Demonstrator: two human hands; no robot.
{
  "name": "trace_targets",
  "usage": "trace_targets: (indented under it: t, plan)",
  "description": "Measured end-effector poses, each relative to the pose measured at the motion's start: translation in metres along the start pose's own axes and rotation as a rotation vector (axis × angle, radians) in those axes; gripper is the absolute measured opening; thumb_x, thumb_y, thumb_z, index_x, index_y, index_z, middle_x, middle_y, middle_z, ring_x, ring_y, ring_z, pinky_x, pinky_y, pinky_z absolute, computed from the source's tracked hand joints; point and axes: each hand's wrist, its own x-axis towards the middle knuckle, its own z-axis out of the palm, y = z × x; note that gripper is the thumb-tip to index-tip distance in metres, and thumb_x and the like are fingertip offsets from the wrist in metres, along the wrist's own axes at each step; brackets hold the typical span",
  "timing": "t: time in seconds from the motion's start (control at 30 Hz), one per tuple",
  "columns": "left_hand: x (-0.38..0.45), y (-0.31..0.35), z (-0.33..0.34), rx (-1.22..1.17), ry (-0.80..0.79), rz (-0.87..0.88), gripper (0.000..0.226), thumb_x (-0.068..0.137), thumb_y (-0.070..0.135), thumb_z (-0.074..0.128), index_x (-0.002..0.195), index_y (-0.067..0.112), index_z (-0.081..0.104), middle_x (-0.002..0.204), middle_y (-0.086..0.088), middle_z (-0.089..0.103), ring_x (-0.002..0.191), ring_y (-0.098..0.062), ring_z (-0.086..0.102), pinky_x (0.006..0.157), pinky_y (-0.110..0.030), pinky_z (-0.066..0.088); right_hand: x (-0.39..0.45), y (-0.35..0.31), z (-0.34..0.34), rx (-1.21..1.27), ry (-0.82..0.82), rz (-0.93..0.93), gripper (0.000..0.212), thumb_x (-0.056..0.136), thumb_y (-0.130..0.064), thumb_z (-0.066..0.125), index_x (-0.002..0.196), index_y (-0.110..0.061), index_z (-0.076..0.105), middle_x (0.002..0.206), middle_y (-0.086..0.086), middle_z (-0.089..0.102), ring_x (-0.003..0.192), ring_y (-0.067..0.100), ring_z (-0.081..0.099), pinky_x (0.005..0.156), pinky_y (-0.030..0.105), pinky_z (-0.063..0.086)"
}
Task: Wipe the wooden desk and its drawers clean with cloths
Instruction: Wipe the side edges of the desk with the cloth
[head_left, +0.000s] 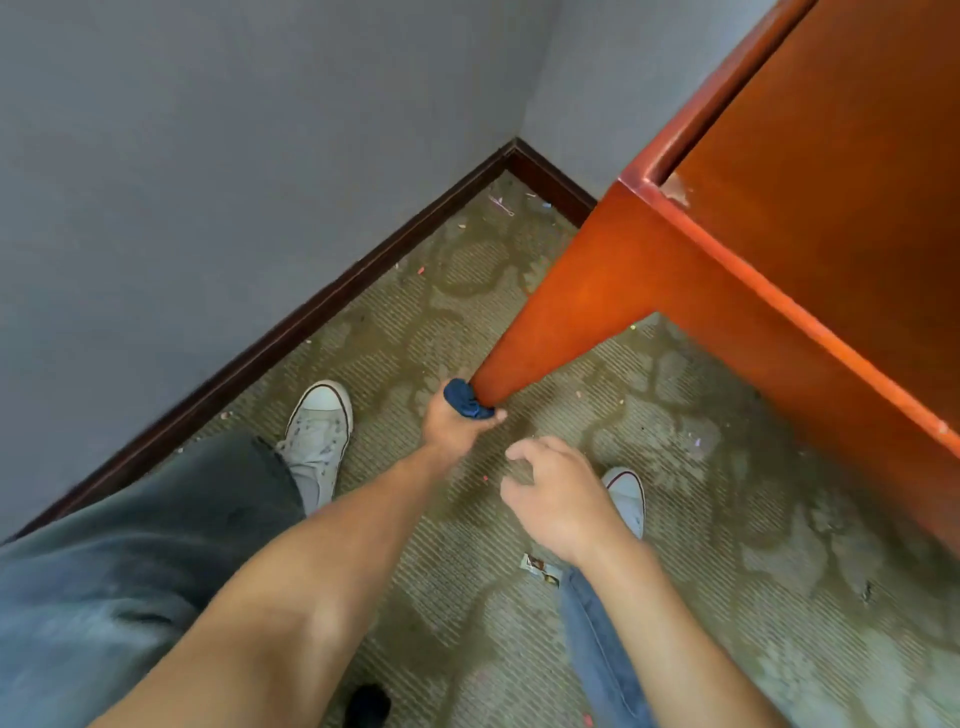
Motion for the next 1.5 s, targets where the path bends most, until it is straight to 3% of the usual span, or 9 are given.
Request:
trace_targets:
  t: [0.1, 0.3, 0.43, 0.53, 0.67, 0.8, 1.0, 1.27, 1.5]
  plan:
    - [0.037, -0.021, 0.007, -0.012, 0.088, -0.137, 0.046, 0.108, -0.004, 0.039, 0.147, -0.023, 0.025, 0.148, -0.049, 0.026, 0.131, -0.056, 0.047, 0.085, -0.052, 0.049, 0.000, 0.003, 0.004, 0.060, -0.068, 0.042, 0.038, 0.097, -0.033, 0.057, 0.135, -0.030, 0.058, 0.139, -0.010, 0.048, 0.133, 0.015, 0.043, 0.112, 0.036, 0.037]
    - [0.036, -0.018, 0.000, 0.128, 0.037, -0.407, 0.044, 0.085, 0.007, 0.082, 0.122, -0.006, 0.062, 0.117, -0.017, 0.067, 0.097, -0.024, 0.058, 0.087, -0.035, 0.050, 0.004, -0.004, -0.009, 0.222, -0.116, 0.177, 0.041, 0.100, -0.027, 0.057, 0.140, -0.027, 0.055, 0.139, -0.008, 0.051, 0.113, 0.010, 0.052, 0.091, 0.026, 0.039]
    - [0.002, 0.049, -0.020, 0.174, -0.007, -0.201, 0.019, 0.088, -0.004, 0.064, 0.107, 0.000, 0.063, 0.110, -0.024, 0.070, 0.100, -0.031, 0.070, 0.070, -0.033, 0.043, 0.010, -0.019, -0.024, 0.538, -0.023, 0.295, 0.042, 0.096, -0.015, 0.063, 0.137, -0.012, 0.056, 0.115, 0.000, 0.067, 0.113, 0.026, 0.066, 0.103, 0.038, 0.050]
    - [-0.037, 0.144, -0.050, -0.043, -0.098, 0.109, 0.048, 0.086, -0.019, 0.050, 0.127, 0.003, 0.062, 0.096, -0.008, 0.069, 0.083, -0.018, 0.064, 0.061, -0.023, 0.046, 0.003, -0.033, -0.041, 0.600, 0.057, 0.287, 0.037, 0.095, -0.006, 0.062, 0.132, -0.007, 0.057, 0.094, 0.001, 0.068, 0.104, 0.032, 0.069, 0.100, 0.049, 0.052]
    - [-0.091, 0.222, -0.072, -0.087, -0.449, 0.288, 0.047, 0.075, -0.017, 0.045, 0.110, 0.008, 0.064, 0.070, 0.009, 0.058, 0.045, 0.006, 0.049, 0.043, -0.012, 0.037, -0.008, -0.044, -0.077, 0.997, 0.266, 0.269, 0.019, 0.103, -0.008, 0.051, 0.118, -0.009, 0.062, 0.115, 0.013, 0.071, 0.112, 0.030, 0.068, 0.103, 0.048, 0.053]
    - [-0.110, 0.216, -0.061, -0.389, -0.563, 0.042, 0.023, 0.102, 0.006, 0.039, 0.098, -0.010, 0.056, 0.059, 0.006, 0.065, 0.052, -0.002, 0.062, 0.051, -0.016, 0.051, -0.004, -0.067, -0.110, 1.718, 0.400, 0.213, 0.045, 0.103, -0.003, 0.035, 0.148, -0.003, 0.043, 0.155, 0.018, 0.044, 0.143, 0.035, 0.043, 0.119, 0.050, 0.036]
    - [-0.060, 0.183, -0.032, -0.312, -0.402, 0.020, 0.052, 0.092, 0.060, 0.060, 0.121, 0.018, 0.074, 0.115, -0.008, 0.077, 0.112, -0.027, 0.072, 0.106, -0.043, 0.053, 0.002, -0.122, -0.107, 1.930, 0.657, 0.195, 0.046, 0.109, -0.038, 0.025, 0.105, -0.015, 0.065, 0.116, 0.006, 0.069, 0.110, 0.024, 0.062, 0.107, 0.040, 0.043]
    - [-0.046, 0.134, -0.031, -0.147, -0.155, -0.094, 0.024, 0.093, 0.035, 0.056, 0.090, 0.020, 0.075, 0.071, 0.010, 0.072, 0.080, -0.023, 0.069, 0.076, -0.032, 0.053, -0.007, -0.120, -0.110, 1.873, 0.646, 0.241, 0.043, 0.111, -0.037, 0.025, 0.105, -0.016, 0.062, 0.098, -0.005, 0.069, 0.088, 0.009, 0.065, 0.089, 0.026, 0.045]
    - [-0.119, 0.236, -0.018, -0.273, -0.143, 0.354, 0.051, 0.103, 0.025, 0.051, 0.052, 0.030, 0.057, 0.053, 0.019, 0.050, 0.054, 0.000, 0.045, 0.059, -0.022, 0.038, -0.011, -0.125, -0.098, 1.818, 0.660, 0.235, 0.040, 0.110, -0.033, 0.029, 0.090, -0.025, 0.063, 0.102, -0.003, 0.076, 0.081, 0.006, 0.068, 0.084, 0.025, 0.051]
